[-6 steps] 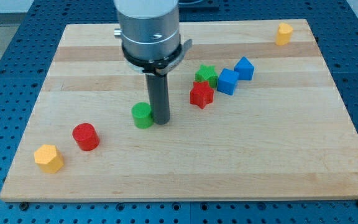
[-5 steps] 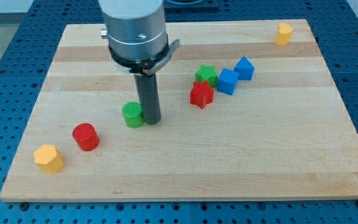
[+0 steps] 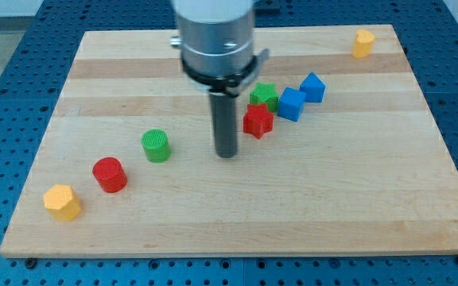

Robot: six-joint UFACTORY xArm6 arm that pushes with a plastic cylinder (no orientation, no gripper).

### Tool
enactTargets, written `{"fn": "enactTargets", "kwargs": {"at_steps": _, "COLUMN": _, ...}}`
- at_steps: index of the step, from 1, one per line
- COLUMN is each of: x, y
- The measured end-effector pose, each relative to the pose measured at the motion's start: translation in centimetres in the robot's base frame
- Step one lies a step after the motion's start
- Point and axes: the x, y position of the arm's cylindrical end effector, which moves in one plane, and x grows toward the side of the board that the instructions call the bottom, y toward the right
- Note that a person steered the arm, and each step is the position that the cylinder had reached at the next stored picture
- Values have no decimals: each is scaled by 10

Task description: Move the red star diagonally to the green circle

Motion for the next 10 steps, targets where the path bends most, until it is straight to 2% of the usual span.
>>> {"fn": "enactTargets", "kwargs": {"at_steps": 1, "x": -1, "y": 47}}
{"fn": "enactTargets", "kwargs": {"at_steps": 2, "x": -18, "y": 69}}
{"fn": "enactTargets", "kwargs": {"at_steps": 4, "x": -37, "y": 65}}
{"fn": "enactTargets", "kwargs": {"at_steps": 7, "x": -45, "y": 20}}
{"fn": "enactTargets", "kwargs": {"at_steps": 10, "x": -98, "y": 17}}
